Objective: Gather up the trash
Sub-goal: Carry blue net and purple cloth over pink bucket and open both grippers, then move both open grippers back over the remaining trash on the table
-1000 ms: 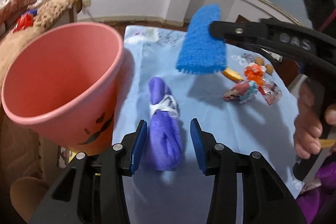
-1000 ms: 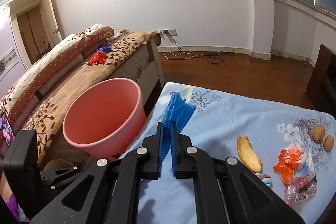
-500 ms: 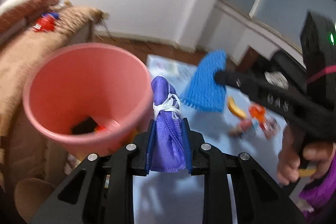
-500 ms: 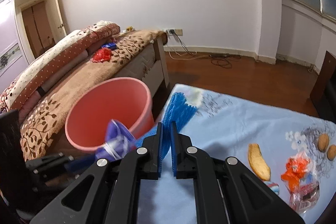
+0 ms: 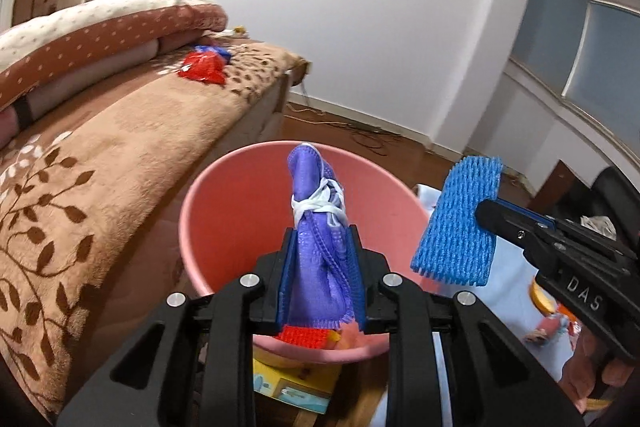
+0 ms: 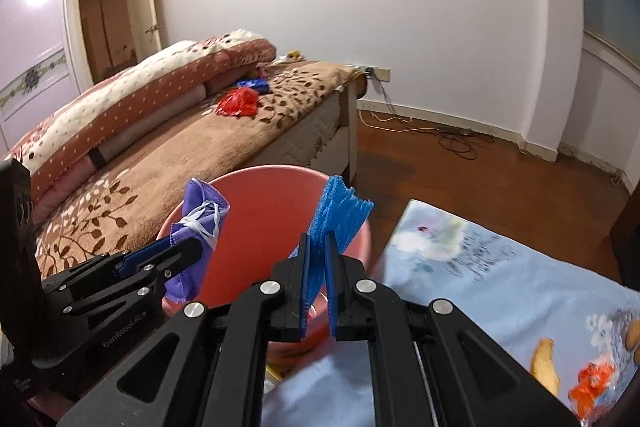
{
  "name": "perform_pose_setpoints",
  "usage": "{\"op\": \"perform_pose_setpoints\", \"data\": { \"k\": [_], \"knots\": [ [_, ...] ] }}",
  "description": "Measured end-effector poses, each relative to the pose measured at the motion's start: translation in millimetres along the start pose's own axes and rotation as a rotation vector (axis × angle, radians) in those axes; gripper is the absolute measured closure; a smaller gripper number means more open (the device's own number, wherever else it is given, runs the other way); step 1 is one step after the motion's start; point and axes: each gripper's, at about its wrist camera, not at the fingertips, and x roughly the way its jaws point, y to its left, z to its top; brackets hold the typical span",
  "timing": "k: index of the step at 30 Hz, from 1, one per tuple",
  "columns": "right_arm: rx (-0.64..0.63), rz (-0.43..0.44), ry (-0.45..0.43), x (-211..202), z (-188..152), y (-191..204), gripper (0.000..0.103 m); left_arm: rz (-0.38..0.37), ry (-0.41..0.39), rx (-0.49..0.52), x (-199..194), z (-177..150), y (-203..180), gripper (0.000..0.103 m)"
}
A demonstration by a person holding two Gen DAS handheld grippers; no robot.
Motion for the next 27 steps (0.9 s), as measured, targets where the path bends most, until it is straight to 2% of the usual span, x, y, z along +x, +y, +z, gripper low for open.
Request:
{"op": "perform_pose_setpoints", "data": {
  "k": [8,11,13,15,16,17,19,27],
  "knots": [
    [-0.047,0.007,0.040,25,-2,17,0.095,0.029,0.013,-0.056,7,-2,18,0.077],
    [-0.049,0.014,0.051,28,-4,17,0.087,0.019,0.017,-0.085,7,-2,22,0.072],
    [-0.053,0.015,0.057,30,-5,17,0.086,0.019,0.013,-0.088,7,-1,22,0.063],
    [-0.056,0.017,0.064,30,-6,16,0.084,0.022,0.010,-0.085,6,-2,21,0.059],
    [-0.056,0.018,0.068,30,-6,16,0.080,0.023,0.009,-0.083,6,-2,20,0.059],
    [-0.056,0.018,0.072,31,-7,15,0.070,0.023,0.009,-0.081,6,-2,20,0.059],
    [-0.057,0.012,0.063,29,-7,15,0.065,0.025,0.008,-0.079,5,-3,18,0.059],
    [-0.059,0.014,0.063,26,-9,12,0.065,0.039,0.012,-0.085,5,-5,20,0.058]
  ]
}}
